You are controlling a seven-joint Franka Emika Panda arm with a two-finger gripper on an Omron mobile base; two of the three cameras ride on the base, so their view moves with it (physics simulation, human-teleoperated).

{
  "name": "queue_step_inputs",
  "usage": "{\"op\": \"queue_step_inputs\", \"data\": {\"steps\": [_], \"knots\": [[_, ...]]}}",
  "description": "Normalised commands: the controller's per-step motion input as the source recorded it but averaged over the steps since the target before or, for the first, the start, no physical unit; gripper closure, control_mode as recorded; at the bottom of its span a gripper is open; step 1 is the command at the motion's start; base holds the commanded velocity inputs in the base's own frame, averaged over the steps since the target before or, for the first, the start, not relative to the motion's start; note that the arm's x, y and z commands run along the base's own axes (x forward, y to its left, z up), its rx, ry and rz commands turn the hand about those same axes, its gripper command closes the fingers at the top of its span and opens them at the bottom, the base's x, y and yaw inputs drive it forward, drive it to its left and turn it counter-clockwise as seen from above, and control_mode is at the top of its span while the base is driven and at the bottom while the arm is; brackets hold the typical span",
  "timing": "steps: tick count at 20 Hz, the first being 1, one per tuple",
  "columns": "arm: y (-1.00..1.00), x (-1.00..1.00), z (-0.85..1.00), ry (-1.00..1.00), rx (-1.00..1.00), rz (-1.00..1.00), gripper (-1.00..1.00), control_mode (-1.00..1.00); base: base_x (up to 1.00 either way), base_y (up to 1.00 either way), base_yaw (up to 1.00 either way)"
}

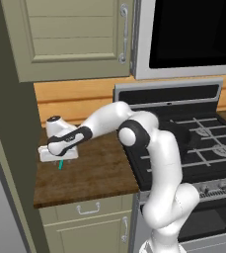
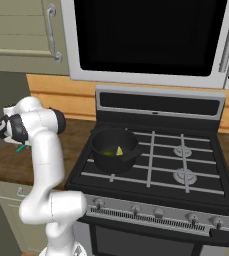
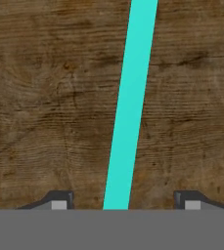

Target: Put the lemon wedge and lime in the pot. Retrieve the spatula and lightly stir the vegetables in the pot.

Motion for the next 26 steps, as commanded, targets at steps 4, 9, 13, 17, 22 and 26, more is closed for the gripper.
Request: {"op": "queue_step_inputs", "data": {"steps": [4,9,13,17,22,26], "knots": [[0.03,0.02,-0.25,0.00,0.00,0.00,-1.00,-1.00,0.00,0.00,0.00],[0.00,0.00,-0.40,0.00,0.00,0.00,1.00,-1.00,0.00,0.00,0.00],[-0.03,0.00,-0.57,0.00,0.00,0.00,1.00,-1.00,0.00,0.00,0.00],[-0.06,0.00,-0.62,0.02,0.00,0.00,1.00,-1.00,0.00,0.00,0.00],[-0.08,0.00,-0.65,0.05,0.00,0.00,1.00,-1.00,0.00,0.00,0.00],[0.00,0.00,-0.38,0.01,0.00,0.00,1.00,-1.00,0.00,0.00,0.00]]}}
